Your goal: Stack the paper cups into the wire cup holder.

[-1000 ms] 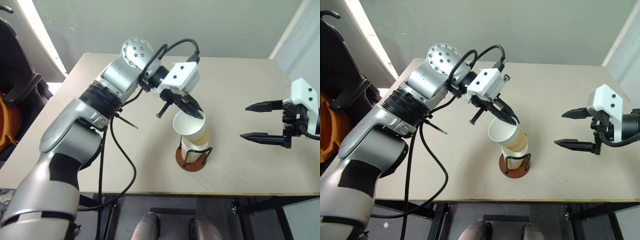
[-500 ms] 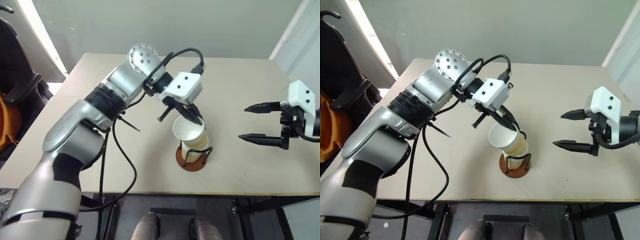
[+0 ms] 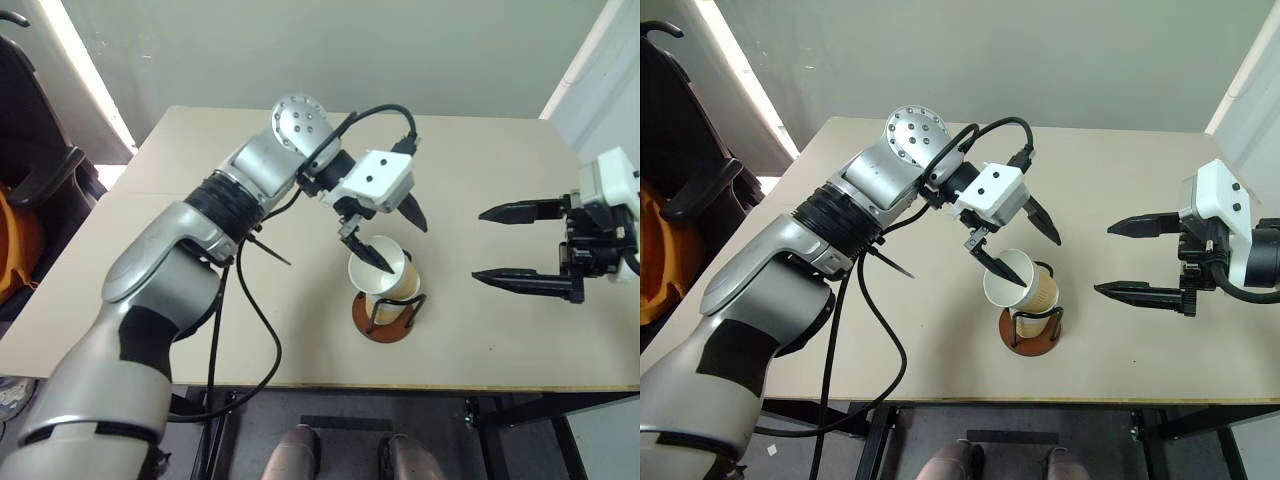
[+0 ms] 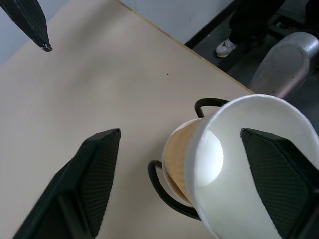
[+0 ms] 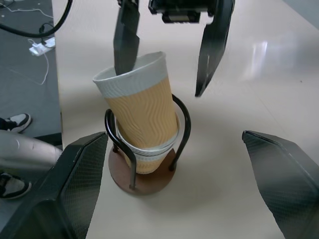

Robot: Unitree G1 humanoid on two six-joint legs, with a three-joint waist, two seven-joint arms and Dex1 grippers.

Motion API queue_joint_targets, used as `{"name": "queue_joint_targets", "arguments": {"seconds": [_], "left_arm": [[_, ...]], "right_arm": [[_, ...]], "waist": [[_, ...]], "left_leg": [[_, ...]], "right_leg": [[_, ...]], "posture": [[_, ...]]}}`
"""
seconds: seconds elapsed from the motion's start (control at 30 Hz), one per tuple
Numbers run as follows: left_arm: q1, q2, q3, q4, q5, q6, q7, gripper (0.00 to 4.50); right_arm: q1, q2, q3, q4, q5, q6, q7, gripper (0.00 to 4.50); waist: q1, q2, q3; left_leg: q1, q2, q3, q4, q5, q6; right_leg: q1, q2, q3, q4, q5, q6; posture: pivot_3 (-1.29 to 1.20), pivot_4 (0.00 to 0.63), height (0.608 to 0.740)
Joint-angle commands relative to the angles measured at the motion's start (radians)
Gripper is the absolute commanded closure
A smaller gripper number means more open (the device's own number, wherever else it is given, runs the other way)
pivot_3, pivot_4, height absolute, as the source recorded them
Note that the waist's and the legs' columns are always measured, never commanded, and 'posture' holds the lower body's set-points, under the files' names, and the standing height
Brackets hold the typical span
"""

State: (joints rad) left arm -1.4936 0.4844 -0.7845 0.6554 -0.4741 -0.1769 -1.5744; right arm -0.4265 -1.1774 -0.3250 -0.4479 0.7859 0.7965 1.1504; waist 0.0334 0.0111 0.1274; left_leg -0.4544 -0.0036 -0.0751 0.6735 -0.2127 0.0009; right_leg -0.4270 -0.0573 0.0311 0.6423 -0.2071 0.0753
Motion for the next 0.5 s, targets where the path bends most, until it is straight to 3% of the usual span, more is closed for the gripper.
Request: {"name": "queue_joint_targets", "arguments": {"seconds": [0.03,0.13,0.3,0.5], "left_arm": [[-0.014,0.017,0.078,-0.004,0.006,0.023,-0.040,0.43],[0.001,0.012,0.124,-0.007,0.033,0.041,-0.040,0.43],[-0.007,-0.092,0.232,0.068,0.141,0.032,0.039,0.43],[0.001,-0.138,0.333,0.086,0.211,0.047,0.058,0.43]], "right_arm": [[-0.039,-0.010,0.004,0.001,0.004,-0.025,0.002,0.00],[-0.077,0.000,0.056,0.040,-0.020,-0.054,0.020,0.00],[-0.154,0.022,0.131,0.090,-0.047,-0.092,0.039,0.00],[-0.172,0.026,0.149,0.105,-0.058,-0.102,0.059,0.00]], "waist": [[0.000,0.000,0.000],[-0.001,0.000,0.000],[0.007,0.000,0.000],[0.006,0.000,0.000]], "left_leg": [[0.000,0.000,0.000,0.000,0.000,0.000],[0.000,0.000,0.000,0.000,0.000,0.000],[0.000,0.000,0.000,0.004,-0.001,0.002],[-0.001,0.000,0.001,0.008,-0.003,0.005]], "right_leg": [[0.000,0.000,0.000,0.000,0.000,0.000],[0.000,0.000,0.000,0.000,0.000,0.000],[0.001,0.000,0.000,0.000,0.000,0.001],[0.002,0.000,0.001,0.000,0.000,0.003]], "posture": [[0.00,0.150,0.740],[0.00,0.150,0.740],[0.00,0.150,0.740],[0.00,0.150,0.740]]}}
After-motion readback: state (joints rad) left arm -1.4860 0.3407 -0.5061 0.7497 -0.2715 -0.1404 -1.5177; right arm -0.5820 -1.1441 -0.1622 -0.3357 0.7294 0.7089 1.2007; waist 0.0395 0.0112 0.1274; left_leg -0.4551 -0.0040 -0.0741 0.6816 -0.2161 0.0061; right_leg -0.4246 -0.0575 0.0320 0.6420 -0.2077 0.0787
